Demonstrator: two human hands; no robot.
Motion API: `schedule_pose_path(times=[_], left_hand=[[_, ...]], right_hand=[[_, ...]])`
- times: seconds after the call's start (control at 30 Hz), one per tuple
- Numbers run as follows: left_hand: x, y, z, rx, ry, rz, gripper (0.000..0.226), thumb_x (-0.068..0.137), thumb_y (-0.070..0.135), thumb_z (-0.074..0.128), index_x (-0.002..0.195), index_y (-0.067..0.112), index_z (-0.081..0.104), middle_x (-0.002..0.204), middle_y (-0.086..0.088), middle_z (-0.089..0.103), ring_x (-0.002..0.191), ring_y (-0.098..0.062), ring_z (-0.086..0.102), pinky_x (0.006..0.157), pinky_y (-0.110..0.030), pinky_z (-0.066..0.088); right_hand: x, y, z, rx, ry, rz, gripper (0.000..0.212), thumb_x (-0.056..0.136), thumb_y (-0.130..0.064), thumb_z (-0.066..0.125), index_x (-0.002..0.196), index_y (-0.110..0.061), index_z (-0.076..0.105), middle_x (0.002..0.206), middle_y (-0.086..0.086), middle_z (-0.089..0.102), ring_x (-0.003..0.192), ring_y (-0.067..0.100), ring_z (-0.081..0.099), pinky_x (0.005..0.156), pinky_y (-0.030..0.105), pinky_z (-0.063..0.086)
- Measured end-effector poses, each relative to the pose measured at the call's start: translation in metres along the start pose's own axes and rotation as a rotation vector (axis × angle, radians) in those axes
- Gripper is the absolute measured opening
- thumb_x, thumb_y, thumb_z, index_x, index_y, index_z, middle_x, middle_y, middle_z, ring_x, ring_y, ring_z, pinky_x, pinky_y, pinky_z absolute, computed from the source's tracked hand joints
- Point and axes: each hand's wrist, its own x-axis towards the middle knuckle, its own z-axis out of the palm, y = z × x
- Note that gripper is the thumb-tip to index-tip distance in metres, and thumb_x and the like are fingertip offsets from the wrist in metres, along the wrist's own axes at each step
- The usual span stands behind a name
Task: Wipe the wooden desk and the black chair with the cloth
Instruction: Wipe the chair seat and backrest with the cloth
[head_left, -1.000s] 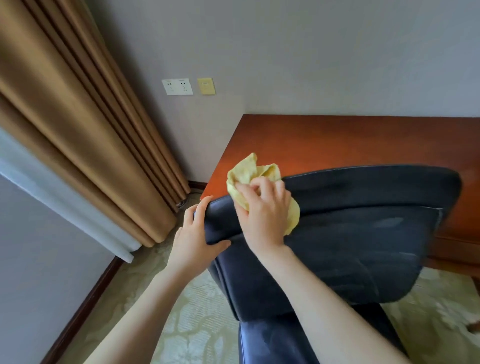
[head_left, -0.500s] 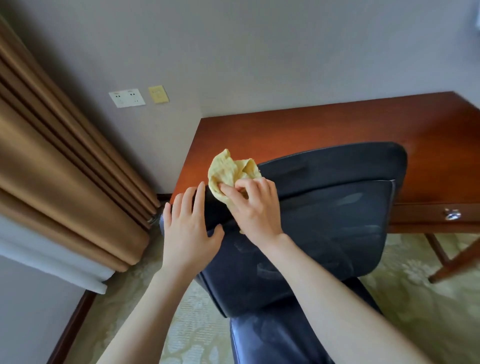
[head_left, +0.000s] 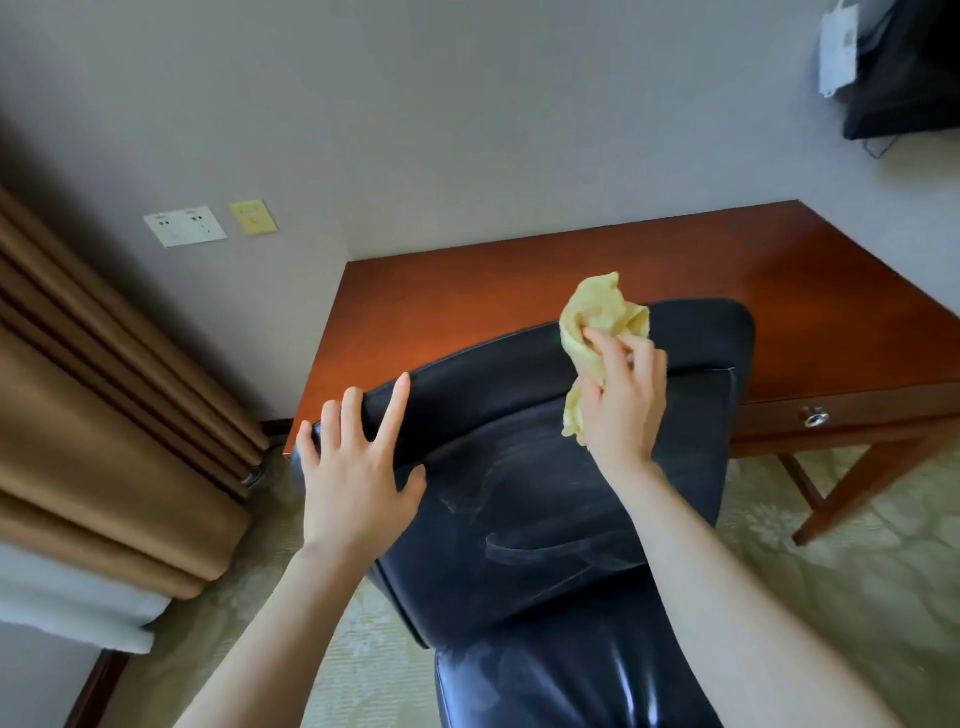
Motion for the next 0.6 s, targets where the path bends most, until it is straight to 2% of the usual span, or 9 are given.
schedule_pose_path(times=[0.13, 0.33, 0.4, 0.47, 0.6], left_hand=[[-0.005, -0.002, -0.003, -0.02, -0.021, 0.002, 0.104, 0.059, 0.031, 0.083, 0.148, 0.021, 0.031, 0.129, -0.023, 0.042, 0.113, -0.041, 0.042, 0.097, -0.062, 0.03], [-0.007, -0.008, -0.008, -0.023, -0.096, 0.028, 0.123, 0.044, 0.027, 0.093, 0.149, 0.02, 0.029, 0.131, -0.023, 0.041, 0.114, -0.041, 0.041, 0.097, -0.064, 0.031], [-0.007, -0.008, -0.008, -0.016, -0.115, 0.023, 0.128, 0.041, 0.028, 0.094, 0.15, 0.02, 0.027, 0.133, -0.024, 0.04, 0.116, -0.042, 0.04, 0.098, -0.064, 0.03], [-0.008, -0.008, -0.007, 0.0, -0.122, 0.016, 0.131, 0.039, 0.03, 0.095, 0.15, 0.019, 0.026, 0.134, -0.025, 0.039, 0.117, -0.043, 0.039, 0.098, -0.064, 0.03], [-0.012, -0.009, -0.003, 0.031, -0.104, -0.001, 0.135, 0.034, 0.037, 0.095, 0.149, 0.017, 0.029, 0.132, -0.027, 0.039, 0.116, -0.044, 0.038, 0.097, -0.066, 0.029]], right_hand=[[0.017, 0.025, -0.01, 0.069, 0.092, 0.362, 0.029, 0.086, -0.013, 0.064, 0.116, -0.015, 0.063, 0.109, 0.01, 0.053, 0.099, 0.027, 0.049, 0.071, 0.026, 0.037], [0.051, 0.032, -0.009, 0.121, 0.268, 0.75, 0.031, 0.092, -0.026, 0.056, 0.122, -0.018, 0.059, 0.127, 0.008, 0.051, 0.111, 0.026, 0.045, 0.077, 0.023, 0.038], [0.048, 0.015, -0.001, 0.123, 0.243, 0.761, 0.032, 0.091, -0.032, 0.056, 0.119, -0.017, 0.058, 0.126, 0.007, 0.051, 0.108, 0.025, 0.043, 0.082, 0.032, 0.041], [0.034, -0.008, 0.009, 0.158, 0.186, 0.664, 0.029, 0.088, -0.034, 0.06, 0.111, -0.016, 0.061, 0.12, 0.005, 0.053, 0.1, 0.022, 0.04, 0.082, 0.037, 0.041], [-0.003, -0.048, 0.025, 0.207, 0.12, 0.452, 0.023, 0.083, -0.031, 0.068, 0.097, -0.014, 0.064, 0.099, 0.005, 0.056, 0.089, 0.019, 0.038, 0.074, 0.037, 0.041]])
